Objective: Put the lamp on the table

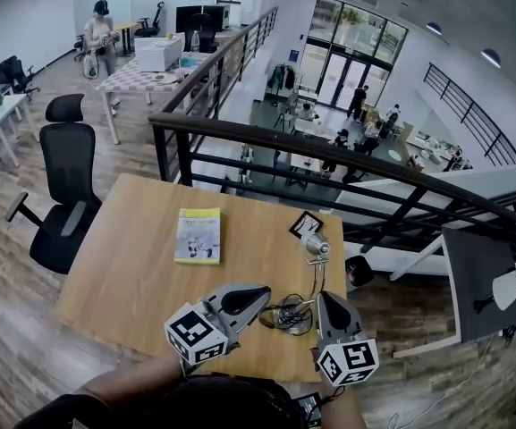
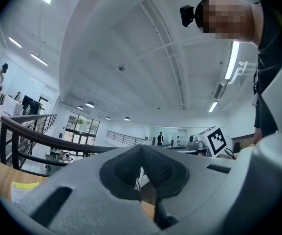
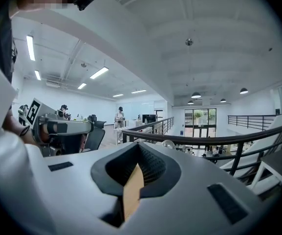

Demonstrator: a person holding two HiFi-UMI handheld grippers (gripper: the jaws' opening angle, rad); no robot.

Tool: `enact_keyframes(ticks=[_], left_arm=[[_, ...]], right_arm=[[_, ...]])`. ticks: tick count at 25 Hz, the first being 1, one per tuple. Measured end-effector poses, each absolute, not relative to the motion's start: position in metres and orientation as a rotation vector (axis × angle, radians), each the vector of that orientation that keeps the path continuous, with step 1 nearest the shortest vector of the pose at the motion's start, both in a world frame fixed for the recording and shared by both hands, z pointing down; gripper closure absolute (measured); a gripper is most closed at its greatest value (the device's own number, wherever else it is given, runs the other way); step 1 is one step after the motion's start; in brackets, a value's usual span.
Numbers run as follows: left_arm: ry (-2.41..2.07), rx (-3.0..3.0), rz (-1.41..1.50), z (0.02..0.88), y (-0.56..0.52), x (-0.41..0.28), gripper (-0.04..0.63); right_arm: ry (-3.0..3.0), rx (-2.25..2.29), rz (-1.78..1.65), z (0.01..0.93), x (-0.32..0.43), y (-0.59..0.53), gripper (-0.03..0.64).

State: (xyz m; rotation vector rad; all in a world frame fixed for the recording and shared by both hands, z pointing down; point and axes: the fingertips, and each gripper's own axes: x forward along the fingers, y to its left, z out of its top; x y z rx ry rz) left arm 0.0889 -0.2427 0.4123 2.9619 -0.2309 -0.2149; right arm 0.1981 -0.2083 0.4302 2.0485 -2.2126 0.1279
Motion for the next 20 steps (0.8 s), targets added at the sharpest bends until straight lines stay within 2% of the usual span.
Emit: enact_keyframes(ticks=[10, 20], left_arm=[[-0.212, 2.969, -0.221, 0.408, -0.22, 0.09, 0.587], [-0.27, 2.971, -0.225, 0.395, -0.175, 0.119, 0.588]], right_arm=[[-2.215, 2.044, 0.122, 0.424, 0.189, -0.177, 0.601], [-2.272, 1.999, 0.105, 0.408, 0.213, -0.135, 0.601]])
